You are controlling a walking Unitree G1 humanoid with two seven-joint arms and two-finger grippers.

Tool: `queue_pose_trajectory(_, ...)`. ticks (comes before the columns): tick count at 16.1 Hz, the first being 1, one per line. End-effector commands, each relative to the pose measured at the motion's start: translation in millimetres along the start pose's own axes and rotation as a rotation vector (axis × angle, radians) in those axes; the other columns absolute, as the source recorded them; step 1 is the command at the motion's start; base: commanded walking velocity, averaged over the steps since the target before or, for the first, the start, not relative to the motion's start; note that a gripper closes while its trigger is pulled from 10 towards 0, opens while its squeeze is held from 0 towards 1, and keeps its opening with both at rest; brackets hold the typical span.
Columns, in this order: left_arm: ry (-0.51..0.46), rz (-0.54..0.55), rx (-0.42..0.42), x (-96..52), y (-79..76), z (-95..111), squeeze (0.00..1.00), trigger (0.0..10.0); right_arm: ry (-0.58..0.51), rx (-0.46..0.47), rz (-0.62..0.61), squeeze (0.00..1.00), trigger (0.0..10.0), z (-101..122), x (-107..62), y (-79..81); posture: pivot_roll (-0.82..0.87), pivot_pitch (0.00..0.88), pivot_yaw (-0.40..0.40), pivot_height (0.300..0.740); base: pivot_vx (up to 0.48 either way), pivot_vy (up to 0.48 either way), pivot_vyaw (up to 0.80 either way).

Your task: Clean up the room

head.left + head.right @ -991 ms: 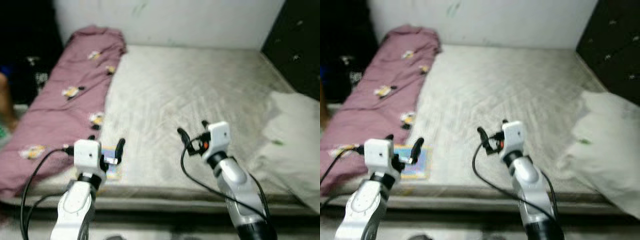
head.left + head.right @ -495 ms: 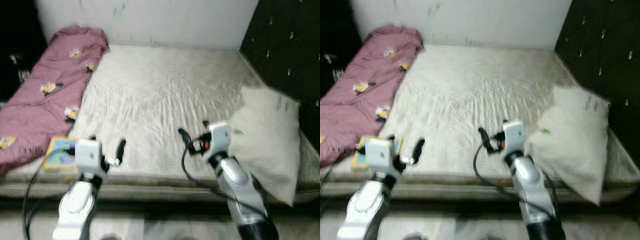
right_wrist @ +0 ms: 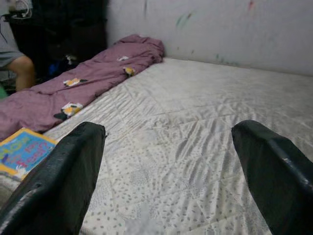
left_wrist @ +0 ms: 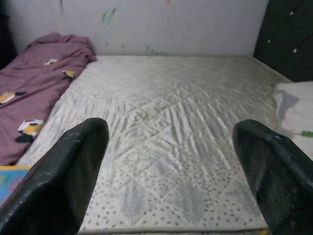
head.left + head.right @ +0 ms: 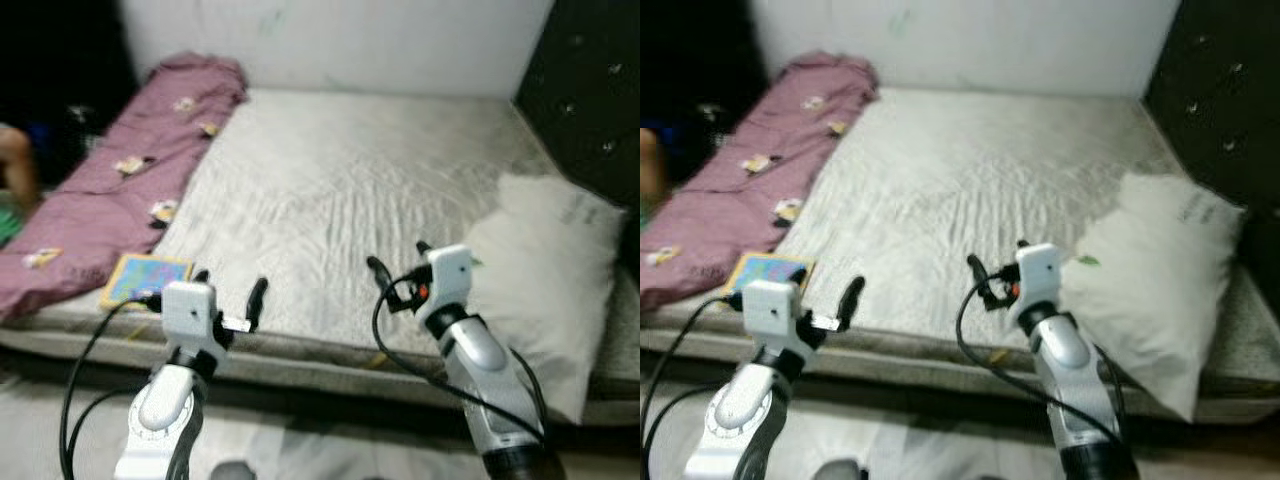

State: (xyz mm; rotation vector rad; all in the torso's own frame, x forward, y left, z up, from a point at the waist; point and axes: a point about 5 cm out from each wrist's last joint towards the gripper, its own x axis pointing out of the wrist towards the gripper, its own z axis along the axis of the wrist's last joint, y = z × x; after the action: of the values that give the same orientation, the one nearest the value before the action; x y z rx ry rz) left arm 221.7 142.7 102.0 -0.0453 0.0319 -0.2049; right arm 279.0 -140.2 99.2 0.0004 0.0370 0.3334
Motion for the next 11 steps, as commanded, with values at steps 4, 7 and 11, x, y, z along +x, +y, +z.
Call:
queue_pose_trajectory(4, -0.021, -0.002, 0.02, 2.7, 4.1, 5.4, 0.0, 10.0, -0.025, 0.004, -0.004, 0.0, 10.0, 5.5, 3.7, 2.4, 0.02, 0.019, -0.016, 0.74, 0.319, 0.0, 0.0)
queue_pose_trajectory(7, -0.023, -0.004, 0.021, 3.1, 4.3, 5.5, 0.0, 10.0, -0.026, 0.004, -0.006, 0.0, 10.0, 5.5, 3.8, 2.2, 0.02, 0.017, -0.015, 0.74, 0.32, 0.0, 0.0)
queue_pose_trajectory(11, -0.02, -0.009, 0.024, 3.5, 4.1, 4.8, 0.0, 10.0, -0.034, 0.001, -0.009, 0.0, 10.0, 6.1, 3.1, 1.7, 0.02, 0.015, -0.01, 0.74, 0.317, 0.0, 0.0)
